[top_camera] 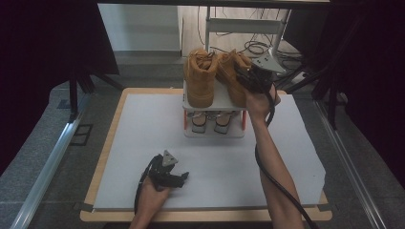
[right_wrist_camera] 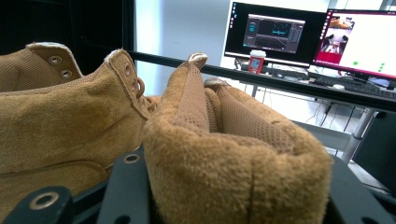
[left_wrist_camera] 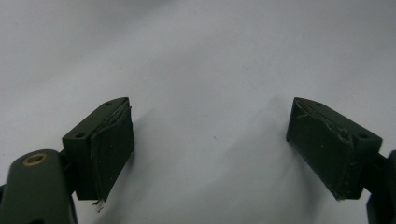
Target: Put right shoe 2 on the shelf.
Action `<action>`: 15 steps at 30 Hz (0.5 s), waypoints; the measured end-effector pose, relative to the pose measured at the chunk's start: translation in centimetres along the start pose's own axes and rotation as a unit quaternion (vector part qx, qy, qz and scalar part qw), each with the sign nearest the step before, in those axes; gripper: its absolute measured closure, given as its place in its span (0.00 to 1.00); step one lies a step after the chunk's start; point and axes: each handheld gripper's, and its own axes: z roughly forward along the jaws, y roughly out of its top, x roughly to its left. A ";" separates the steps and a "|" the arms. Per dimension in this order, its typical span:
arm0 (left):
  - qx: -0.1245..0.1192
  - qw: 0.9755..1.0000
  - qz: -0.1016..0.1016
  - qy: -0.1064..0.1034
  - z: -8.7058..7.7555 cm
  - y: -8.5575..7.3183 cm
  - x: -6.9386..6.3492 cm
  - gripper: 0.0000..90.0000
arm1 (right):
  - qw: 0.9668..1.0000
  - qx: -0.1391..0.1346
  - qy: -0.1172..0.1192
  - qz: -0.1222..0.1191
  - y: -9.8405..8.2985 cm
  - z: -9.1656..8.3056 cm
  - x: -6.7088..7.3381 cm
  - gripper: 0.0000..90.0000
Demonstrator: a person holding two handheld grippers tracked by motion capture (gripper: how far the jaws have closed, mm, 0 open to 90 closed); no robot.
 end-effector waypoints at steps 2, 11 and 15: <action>0.000 1.000 0.000 0.000 0.0 0.0 0.0 0.17 | 1.000 -0.002 0.000 -0.002 -0.1 0.0 0.0 0.56; -0.002 1.000 0.000 0.001 0.0 0.0 0.0 0.17 | 1.000 0.021 0.011 -0.017 -0.5 -0.3 0.1 0.31; -0.002 1.000 0.001 0.001 0.0 0.0 0.0 0.17 | 0.999 0.030 0.001 -0.022 -0.3 -0.1 0.3 0.23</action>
